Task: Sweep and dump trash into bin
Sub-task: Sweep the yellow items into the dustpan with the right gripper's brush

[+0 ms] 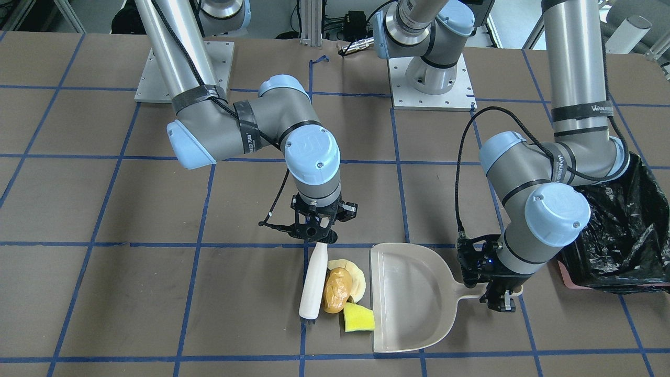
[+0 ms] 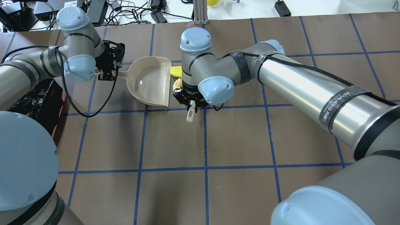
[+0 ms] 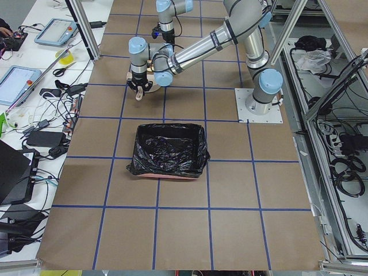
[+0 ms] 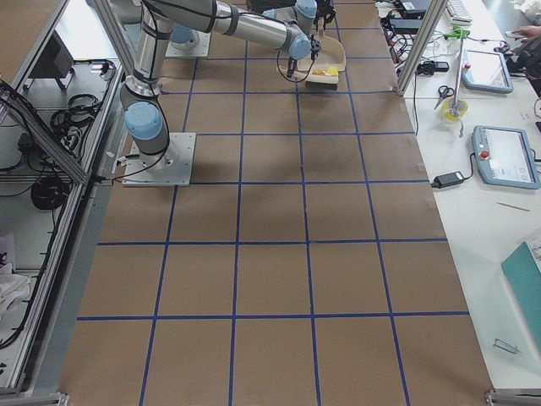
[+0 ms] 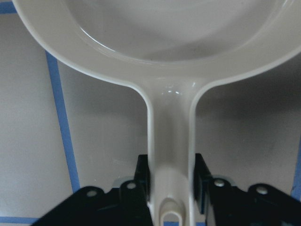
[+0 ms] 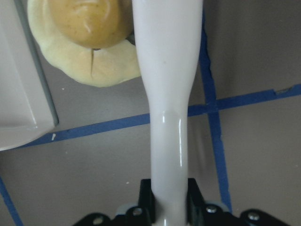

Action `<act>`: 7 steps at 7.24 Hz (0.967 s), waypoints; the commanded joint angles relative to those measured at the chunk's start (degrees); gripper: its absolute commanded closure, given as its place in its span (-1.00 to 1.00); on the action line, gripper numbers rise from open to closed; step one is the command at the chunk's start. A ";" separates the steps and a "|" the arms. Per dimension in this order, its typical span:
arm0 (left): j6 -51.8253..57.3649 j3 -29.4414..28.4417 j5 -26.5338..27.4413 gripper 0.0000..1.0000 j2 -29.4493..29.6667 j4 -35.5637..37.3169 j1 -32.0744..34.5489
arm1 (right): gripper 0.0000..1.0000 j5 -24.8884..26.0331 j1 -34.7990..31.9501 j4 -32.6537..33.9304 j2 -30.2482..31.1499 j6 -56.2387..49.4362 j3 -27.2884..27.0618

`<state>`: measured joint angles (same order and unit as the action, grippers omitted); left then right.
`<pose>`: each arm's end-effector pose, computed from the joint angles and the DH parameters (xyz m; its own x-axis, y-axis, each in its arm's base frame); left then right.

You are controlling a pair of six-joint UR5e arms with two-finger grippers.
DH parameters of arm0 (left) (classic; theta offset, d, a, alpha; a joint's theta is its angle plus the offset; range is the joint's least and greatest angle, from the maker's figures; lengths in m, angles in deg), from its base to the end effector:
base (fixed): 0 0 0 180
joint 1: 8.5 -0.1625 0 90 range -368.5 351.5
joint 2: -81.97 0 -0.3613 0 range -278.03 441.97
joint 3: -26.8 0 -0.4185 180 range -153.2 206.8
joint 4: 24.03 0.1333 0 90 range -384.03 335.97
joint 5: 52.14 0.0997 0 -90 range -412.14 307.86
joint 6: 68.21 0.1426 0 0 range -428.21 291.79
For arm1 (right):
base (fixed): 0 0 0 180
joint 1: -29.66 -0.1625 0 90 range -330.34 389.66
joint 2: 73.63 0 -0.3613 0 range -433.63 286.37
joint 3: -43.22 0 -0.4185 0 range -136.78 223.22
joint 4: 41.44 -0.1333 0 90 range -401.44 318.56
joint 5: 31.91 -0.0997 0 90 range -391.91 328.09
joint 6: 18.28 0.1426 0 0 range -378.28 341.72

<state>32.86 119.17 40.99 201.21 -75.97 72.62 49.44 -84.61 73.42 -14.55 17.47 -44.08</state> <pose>-0.0240 -0.6596 0.1281 0.0387 0.9943 -0.0998 0.9967 -0.0313 0.0748 0.4065 -0.5250 0.1280 -0.9741 0.2084 -0.0876 0.1957 0.9713 0.1353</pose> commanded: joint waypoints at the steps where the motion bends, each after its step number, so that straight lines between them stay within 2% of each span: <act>1: 0.00 0.00 0.12 1.00 -0.07 0.00 0.00 | 1.00 -2.15 -2.36 0.71 -3.08 3.70 4.57; 4: 0.00 0.00 0.12 1.00 -0.07 0.00 0.00 | 1.00 -3.38 -5.17 0.80 -6.16 8.45 10.03; 7: 0.00 0.00 0.12 1.00 -0.07 0.09 0.00 | 1.00 -4.36 -7.37 1.33 -7.31 10.47 12.14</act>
<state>32.86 119.17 41.11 201.15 -75.91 72.62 45.35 -91.20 74.67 -21.54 26.72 -32.88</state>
